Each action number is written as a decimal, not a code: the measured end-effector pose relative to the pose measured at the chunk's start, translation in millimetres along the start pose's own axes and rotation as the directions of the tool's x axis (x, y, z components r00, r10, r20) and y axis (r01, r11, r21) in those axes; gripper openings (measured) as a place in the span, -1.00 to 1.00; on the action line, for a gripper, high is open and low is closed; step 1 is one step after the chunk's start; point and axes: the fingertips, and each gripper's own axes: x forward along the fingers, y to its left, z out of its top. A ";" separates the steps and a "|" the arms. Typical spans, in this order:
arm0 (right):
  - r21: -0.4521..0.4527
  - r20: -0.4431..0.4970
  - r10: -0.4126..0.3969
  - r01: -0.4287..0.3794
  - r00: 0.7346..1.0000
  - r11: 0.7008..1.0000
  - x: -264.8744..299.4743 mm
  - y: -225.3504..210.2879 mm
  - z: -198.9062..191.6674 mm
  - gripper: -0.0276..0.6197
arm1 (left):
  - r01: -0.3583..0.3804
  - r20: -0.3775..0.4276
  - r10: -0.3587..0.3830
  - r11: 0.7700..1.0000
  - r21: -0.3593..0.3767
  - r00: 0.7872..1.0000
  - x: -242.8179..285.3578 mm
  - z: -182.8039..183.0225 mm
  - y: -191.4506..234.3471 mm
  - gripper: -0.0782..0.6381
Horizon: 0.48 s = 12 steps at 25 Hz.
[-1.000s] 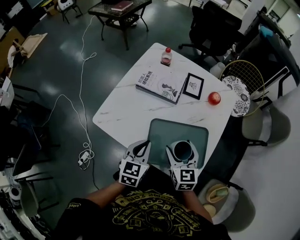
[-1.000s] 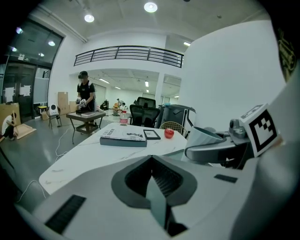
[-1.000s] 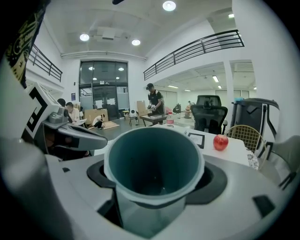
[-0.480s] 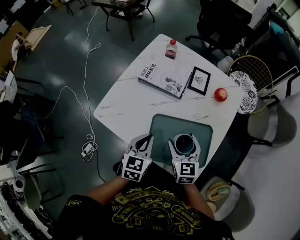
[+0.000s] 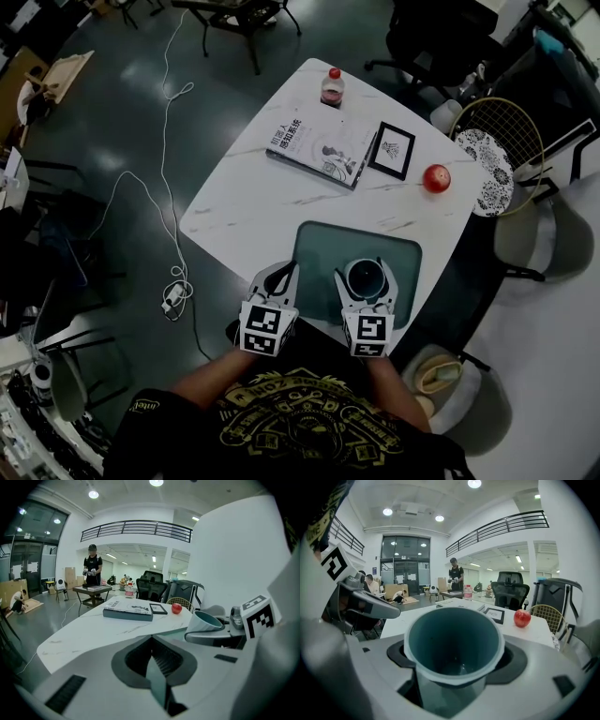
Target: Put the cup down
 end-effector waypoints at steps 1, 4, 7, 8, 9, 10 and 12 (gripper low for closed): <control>0.001 -0.005 0.000 0.000 1.000 1.000 0.7 -0.5 -1.7 0.26 | 0.001 -0.002 -0.001 1.000 -0.001 1.000 0.2 -0.3 -0.7 -0.76; 0.010 -0.015 0.000 0.000 1.000 1.000 1.1 -1.9 -9.2 0.26 | 0.003 -0.007 -0.003 1.000 -0.003 1.000 0.1 -1.6 -2.8 -0.76; 0.012 -0.023 -0.002 0.002 1.000 1.000 1.4 -3.1 -15.0 0.27 | 0.003 -0.009 -0.003 1.000 0.000 1.000 -0.6 -2.2 -2.7 -0.76; 0.016 -0.023 0.003 -0.003 1.000 1.000 1.8 -2.1 -17.3 0.27 | 0.003 -0.010 -0.003 1.000 0.001 1.000 -0.8 -2.4 -2.1 -0.76; 0.020 -0.023 0.006 -0.006 1.000 1.000 2.1 -1.4 -18.9 0.27 | 0.002 -0.012 -0.002 1.000 0.002 1.000 -1.1 -2.8 -1.4 -0.76; 0.024 -0.024 0.007 -0.006 1.000 1.000 2.3 -1.5 -20.3 0.27 | 0.000 -0.013 0.000 1.000 0.002 1.000 -1.2 -3.2 -0.7 -0.76; 0.035 -0.026 0.006 -0.005 1.000 0.999 2.8 -2.7 -24.7 0.27 | -0.003 -0.015 0.003 1.000 0.000 1.000 -0.6 -3.8 0.2 -0.76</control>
